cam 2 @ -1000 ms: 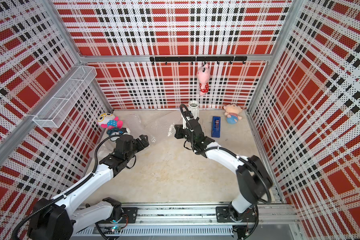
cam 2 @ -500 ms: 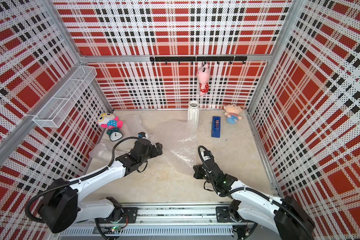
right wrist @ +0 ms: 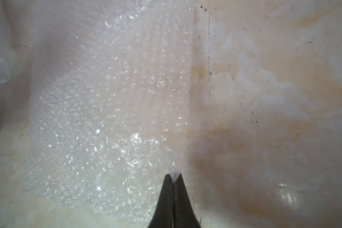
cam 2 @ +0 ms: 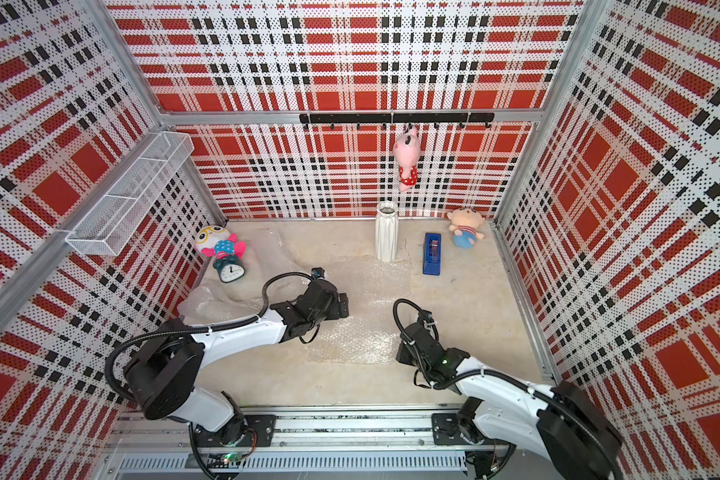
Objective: Wrap vases in bubble wrap
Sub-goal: Place the bubble wrap at the center of the board.
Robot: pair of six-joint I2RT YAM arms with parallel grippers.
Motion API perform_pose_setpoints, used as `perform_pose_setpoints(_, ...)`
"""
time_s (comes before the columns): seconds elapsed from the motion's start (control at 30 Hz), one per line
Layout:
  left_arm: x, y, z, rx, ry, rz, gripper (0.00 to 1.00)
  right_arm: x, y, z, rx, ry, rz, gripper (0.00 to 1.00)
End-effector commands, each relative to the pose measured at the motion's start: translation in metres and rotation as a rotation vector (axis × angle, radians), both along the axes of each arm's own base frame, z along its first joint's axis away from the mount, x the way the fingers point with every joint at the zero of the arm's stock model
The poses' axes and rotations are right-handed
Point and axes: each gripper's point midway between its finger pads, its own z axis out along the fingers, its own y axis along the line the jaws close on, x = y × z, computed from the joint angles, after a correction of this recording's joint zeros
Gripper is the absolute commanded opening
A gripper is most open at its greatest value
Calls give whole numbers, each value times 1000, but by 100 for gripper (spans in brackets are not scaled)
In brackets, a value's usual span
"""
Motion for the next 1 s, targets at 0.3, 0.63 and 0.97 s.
perform_pose_setpoints(0.3, -57, -16, -60, -30, 139, -15, 95, 45, -46, 66, -223, -166, -87, 86)
perform_pose_setpoints(0.63, -76, -19, -39, -194, 112, 99, 98, 149, -12, 175, -129, -613, 82, 100)
perform_pose_setpoints(0.97, -45, 31, 33, -300, -88, 135, 99, 238, 32, 190, -155, -980, 291, 100)
